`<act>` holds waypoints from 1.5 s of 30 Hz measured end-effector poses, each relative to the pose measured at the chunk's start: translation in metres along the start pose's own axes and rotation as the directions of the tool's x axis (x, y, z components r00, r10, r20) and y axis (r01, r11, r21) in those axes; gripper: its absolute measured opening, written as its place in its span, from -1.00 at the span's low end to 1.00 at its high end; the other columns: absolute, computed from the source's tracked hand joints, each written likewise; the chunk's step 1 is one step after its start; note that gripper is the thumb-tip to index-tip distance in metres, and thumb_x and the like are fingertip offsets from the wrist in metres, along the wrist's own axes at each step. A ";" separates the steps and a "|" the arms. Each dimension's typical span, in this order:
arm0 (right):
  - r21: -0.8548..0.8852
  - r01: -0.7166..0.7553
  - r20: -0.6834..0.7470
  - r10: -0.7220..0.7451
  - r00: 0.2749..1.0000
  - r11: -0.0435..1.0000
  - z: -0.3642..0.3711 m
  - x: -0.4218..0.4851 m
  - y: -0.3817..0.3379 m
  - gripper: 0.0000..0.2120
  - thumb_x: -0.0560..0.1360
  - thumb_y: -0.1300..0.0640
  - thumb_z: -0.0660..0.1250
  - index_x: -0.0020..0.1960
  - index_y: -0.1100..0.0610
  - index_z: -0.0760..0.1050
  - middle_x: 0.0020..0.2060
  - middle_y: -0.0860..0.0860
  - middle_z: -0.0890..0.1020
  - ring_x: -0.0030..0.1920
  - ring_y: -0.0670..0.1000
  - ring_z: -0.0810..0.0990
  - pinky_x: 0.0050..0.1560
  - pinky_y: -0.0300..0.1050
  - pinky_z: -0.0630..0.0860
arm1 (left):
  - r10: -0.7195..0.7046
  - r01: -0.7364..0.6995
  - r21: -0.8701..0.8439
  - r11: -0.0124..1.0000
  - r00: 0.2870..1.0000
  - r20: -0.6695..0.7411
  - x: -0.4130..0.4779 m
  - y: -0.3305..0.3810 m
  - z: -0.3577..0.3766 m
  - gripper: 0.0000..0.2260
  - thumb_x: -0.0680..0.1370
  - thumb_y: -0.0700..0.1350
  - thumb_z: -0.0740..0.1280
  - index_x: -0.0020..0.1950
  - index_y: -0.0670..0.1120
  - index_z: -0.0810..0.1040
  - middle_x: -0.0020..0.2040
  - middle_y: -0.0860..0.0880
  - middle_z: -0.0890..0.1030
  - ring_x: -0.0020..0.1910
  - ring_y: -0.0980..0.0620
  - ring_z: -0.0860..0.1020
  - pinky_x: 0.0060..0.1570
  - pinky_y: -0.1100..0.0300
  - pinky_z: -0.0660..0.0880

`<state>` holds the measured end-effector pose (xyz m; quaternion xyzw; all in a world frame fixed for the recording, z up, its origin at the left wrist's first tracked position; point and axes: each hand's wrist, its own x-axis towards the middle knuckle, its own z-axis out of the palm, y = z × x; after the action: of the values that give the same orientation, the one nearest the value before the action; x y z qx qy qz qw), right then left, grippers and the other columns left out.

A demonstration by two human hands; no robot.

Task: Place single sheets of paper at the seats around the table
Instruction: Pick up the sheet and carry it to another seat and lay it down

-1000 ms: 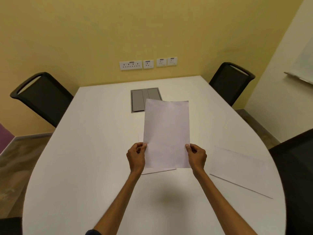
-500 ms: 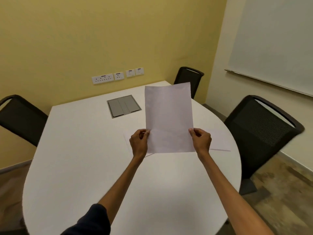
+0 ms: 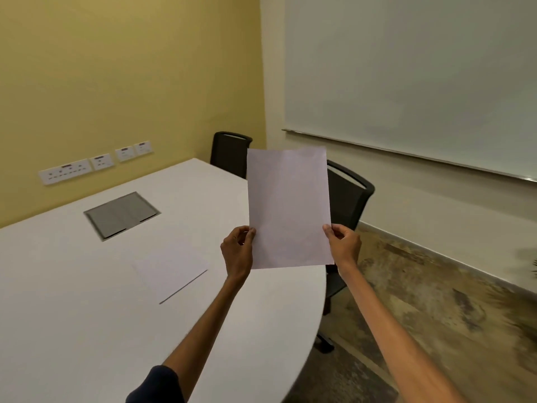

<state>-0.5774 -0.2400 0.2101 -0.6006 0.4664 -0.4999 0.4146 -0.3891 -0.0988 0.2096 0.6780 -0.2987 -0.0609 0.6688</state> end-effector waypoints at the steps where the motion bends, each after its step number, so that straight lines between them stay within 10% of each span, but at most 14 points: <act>1: -0.004 -0.012 -0.025 0.012 1.000 1.000 -0.012 0.003 0.004 -0.79 0.49 0.05 0.43 -0.01 0.19 0.67 -0.16 0.09 0.71 -0.20 0.03 0.63 -0.15 -0.14 0.56 | 0.003 -0.003 -0.003 1.000 1.000 0.024 -0.004 0.002 0.012 -0.97 0.53 -0.12 0.41 -0.07 -0.03 0.65 -0.19 0.19 0.65 -0.21 0.34 0.61 -0.21 0.51 0.48; 14: 0.034 -0.065 -0.174 0.070 0.982 0.997 -0.173 0.078 0.041 -0.81 0.49 0.06 0.44 -0.02 0.17 0.67 -0.22 -0.01 0.67 -0.19 0.01 0.63 -0.07 -0.05 0.61 | 0.061 -0.060 -0.011 0.998 0.985 0.163 -0.053 0.044 0.189 -0.85 0.55 -0.10 0.39 0.04 -0.15 0.65 -0.07 0.00 0.67 -0.12 0.05 0.63 -0.08 0.32 0.53; 26: -0.031 -0.062 -0.301 0.050 0.952 0.998 -0.336 0.182 0.079 -0.85 0.49 0.10 0.45 -0.02 0.17 0.69 -0.28 -0.11 0.63 -0.27 -0.16 0.58 -0.14 -0.22 0.54 | 0.088 -0.071 -0.078 0.994 0.963 0.255 -0.103 0.086 0.385 -0.88 0.54 -0.10 0.41 0.02 -0.10 0.67 -0.20 0.21 0.60 -0.21 0.31 0.58 -0.20 0.52 0.48; 45: -0.075 -0.130 -0.344 0.096 0.934 0.989 -0.371 0.462 0.173 -0.84 0.49 0.06 0.44 -0.01 0.13 0.68 -0.29 -0.13 0.62 -0.24 -0.11 0.58 -0.10 -0.14 0.53 | -0.029 0.055 -0.101 0.993 0.970 0.242 0.010 0.054 0.670 -0.83 0.53 -0.07 0.43 -0.02 -0.18 0.67 -0.24 0.04 0.64 -0.28 0.17 0.57 -0.25 0.38 0.49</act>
<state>-0.9384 -0.7403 0.2005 -0.4968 0.5882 -0.5483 0.3265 -0.7215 -0.6834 0.1981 0.6351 -0.3592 -0.1725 0.6617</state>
